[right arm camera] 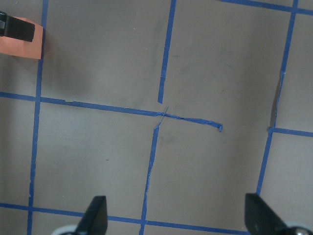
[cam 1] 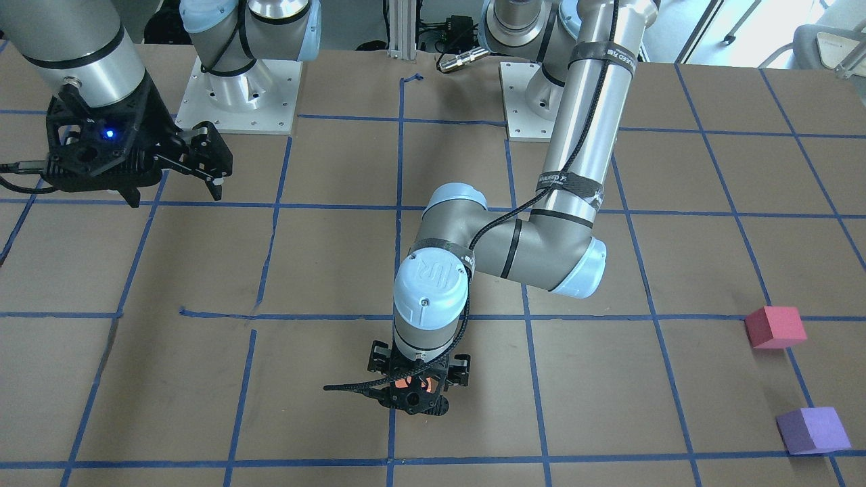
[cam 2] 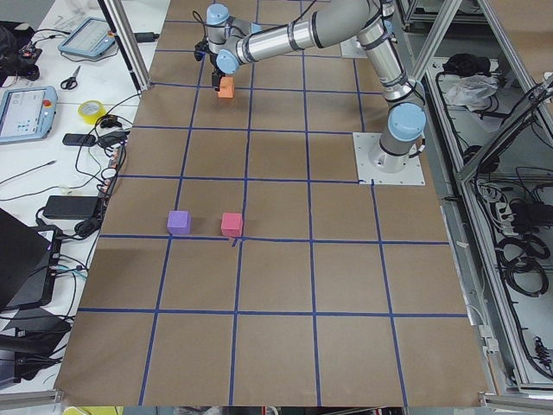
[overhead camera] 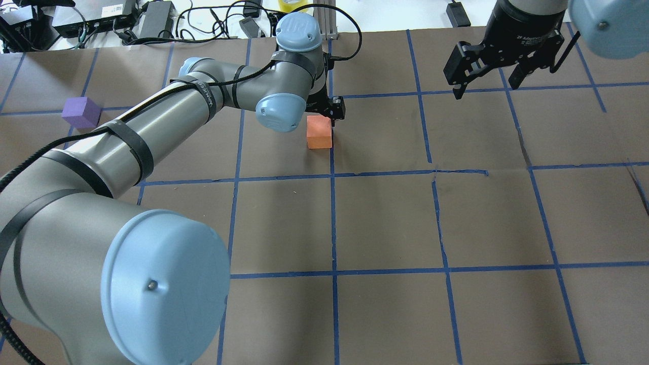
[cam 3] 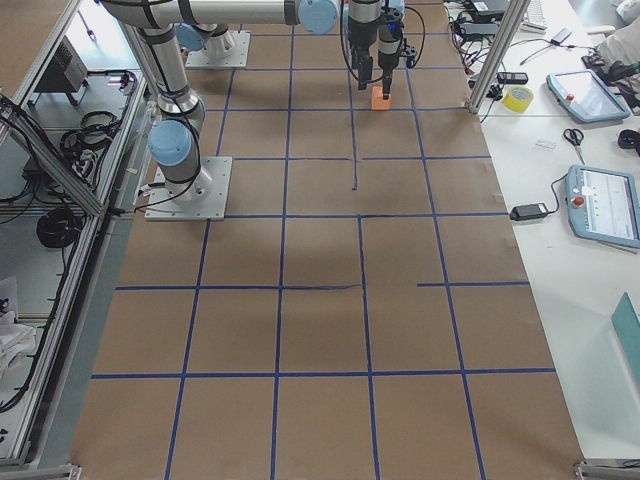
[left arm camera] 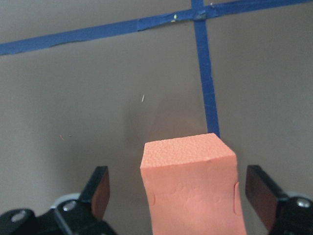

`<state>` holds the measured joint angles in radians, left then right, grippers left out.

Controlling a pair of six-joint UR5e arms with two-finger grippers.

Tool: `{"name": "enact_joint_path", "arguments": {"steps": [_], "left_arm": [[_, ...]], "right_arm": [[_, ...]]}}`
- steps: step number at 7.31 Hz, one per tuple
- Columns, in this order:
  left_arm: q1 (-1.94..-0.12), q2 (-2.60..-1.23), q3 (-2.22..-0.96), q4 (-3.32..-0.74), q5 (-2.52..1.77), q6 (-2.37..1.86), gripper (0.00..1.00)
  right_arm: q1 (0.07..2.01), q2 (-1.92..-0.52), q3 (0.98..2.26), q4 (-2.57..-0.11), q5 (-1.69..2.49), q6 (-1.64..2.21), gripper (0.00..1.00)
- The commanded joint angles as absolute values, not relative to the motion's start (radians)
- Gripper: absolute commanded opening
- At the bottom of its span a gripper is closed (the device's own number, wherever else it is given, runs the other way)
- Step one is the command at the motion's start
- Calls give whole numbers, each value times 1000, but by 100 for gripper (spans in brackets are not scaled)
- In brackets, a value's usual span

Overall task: Arrange blocks in a line
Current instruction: 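Carry the orange cube with the left gripper toward the purple and pink cubes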

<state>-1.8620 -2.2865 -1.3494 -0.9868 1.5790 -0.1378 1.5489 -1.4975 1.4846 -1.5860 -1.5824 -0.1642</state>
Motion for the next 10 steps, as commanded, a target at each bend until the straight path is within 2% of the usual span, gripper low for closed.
{"name": "enact_joint_path", "arguments": {"steps": [1, 2, 3, 5, 6, 7, 10], "left_arm": [[-1862, -2301, -1354, -989, 1580, -138, 100], [-1862, -2306, -1359, -991, 1583, -138, 100], [-1862, -2309, -1361, -999, 1589, -138, 95], [-1862, -2298, -1361, -1042, 1594, -138, 38], [-1862, -2292, -1364, -1046, 1609, -137, 24], [-1864, -2277, -1362, -1070, 1638, -135, 20], [-1833, -2231, -1368, -1072, 1667, -139, 19]], "right_arm": [[1549, -1499, 1483, -1586, -1580, -163, 100], [1548, -1497, 1483, -1585, -1582, -164, 100], [1548, -1499, 1483, -1583, -1582, -163, 100], [1548, -1497, 1485, -1585, -1582, -164, 100], [1549, -1499, 1483, -1585, -1578, -163, 100], [1548, -1499, 1485, -1585, -1582, -164, 100], [1548, -1497, 1486, -1586, -1582, -166, 100]]}}
